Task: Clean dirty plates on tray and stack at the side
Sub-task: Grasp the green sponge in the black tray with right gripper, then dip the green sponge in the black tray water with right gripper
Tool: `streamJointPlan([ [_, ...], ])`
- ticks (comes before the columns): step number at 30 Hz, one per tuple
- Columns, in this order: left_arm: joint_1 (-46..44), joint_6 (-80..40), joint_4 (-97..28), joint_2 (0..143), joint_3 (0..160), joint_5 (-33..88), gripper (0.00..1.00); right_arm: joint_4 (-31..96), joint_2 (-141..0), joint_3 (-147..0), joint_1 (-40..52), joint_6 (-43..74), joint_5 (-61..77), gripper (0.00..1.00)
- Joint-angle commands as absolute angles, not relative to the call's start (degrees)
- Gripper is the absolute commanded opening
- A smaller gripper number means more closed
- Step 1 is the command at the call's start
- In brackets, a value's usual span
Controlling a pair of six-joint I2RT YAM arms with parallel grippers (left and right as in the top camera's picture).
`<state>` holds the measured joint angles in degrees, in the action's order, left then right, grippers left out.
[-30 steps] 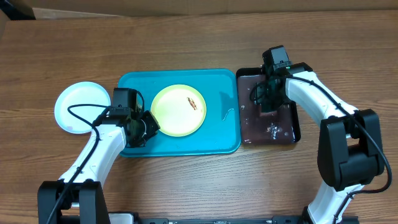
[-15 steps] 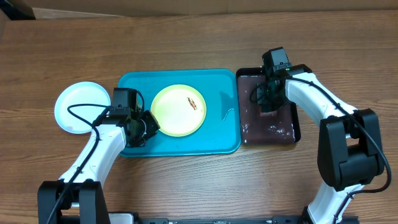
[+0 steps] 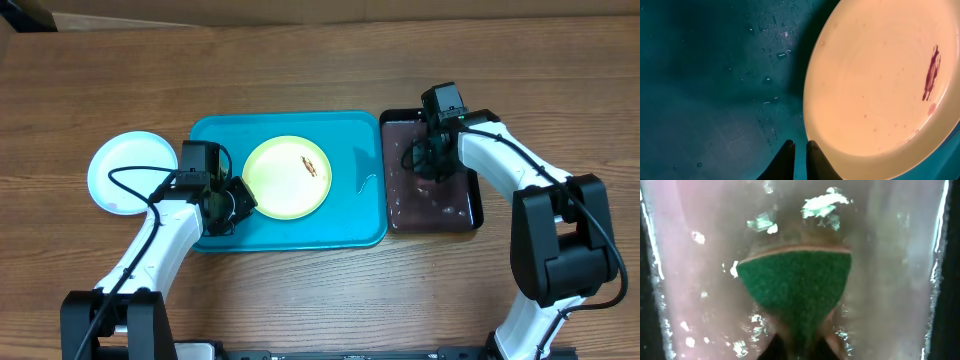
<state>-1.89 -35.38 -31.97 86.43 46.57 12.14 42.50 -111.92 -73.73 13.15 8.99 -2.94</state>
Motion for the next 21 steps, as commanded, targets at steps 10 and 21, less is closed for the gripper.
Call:
streamJointPlan([
  [10, -2.3, -34.7, -32.6, 86.9, 47.6, 11.6, 0.12, 55.1, -102.2, -82.2, 13.2, 8.5, -2.3, 0.04],
  [21, -2.3, -34.7, -32.8, 86.9, 47.6, 11.6, 0.12, 57.6, -95.5, -82.2, 13.1, 8.6, -2.3, 0.04],
])
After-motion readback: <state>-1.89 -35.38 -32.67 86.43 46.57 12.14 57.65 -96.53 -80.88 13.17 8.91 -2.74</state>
